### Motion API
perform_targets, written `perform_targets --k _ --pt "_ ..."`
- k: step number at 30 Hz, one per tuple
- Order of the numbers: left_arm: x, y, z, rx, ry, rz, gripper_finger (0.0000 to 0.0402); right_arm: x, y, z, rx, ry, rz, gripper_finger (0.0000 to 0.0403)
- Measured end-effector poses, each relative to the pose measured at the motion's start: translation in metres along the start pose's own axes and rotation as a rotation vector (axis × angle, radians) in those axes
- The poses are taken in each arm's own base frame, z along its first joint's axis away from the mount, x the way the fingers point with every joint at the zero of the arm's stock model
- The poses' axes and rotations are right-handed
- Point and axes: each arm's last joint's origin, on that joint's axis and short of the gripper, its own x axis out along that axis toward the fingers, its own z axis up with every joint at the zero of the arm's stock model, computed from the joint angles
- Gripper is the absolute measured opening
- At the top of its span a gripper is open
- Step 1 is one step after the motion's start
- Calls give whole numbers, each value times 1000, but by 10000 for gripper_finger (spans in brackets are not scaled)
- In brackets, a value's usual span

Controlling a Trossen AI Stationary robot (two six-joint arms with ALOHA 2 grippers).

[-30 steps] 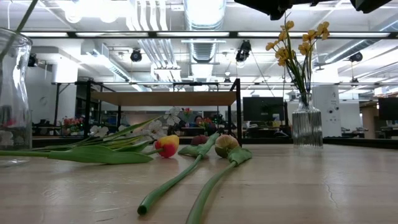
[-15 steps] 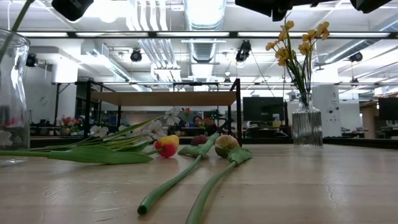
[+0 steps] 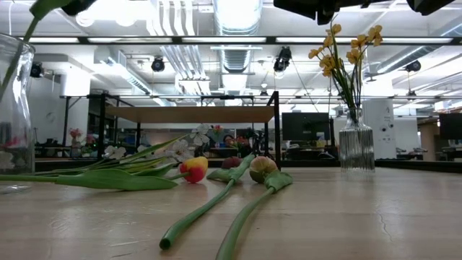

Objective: Pick and place flowers into a vace then onto a shelf
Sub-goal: Put the red flower into the left transparent vase, then put the white flowers into the left transparent vase

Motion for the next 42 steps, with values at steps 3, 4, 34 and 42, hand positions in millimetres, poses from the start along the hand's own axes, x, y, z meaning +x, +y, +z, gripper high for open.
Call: perform_targets --k 3,4,34,42 --pt "-19 -8 9 -74 2 -45 199 0 0 0 0 0 0 207" --pt "-25 -11 12 -100 -6 -47 201 0 0 0 0 0 0 207" --pt "47 -46 131 337 -56 337 198 -3 -5 -2 -50 66 -97 207" --pt "67 -39 129 283 -8 410 198 -6 2 -6 -90 107 -22 207"
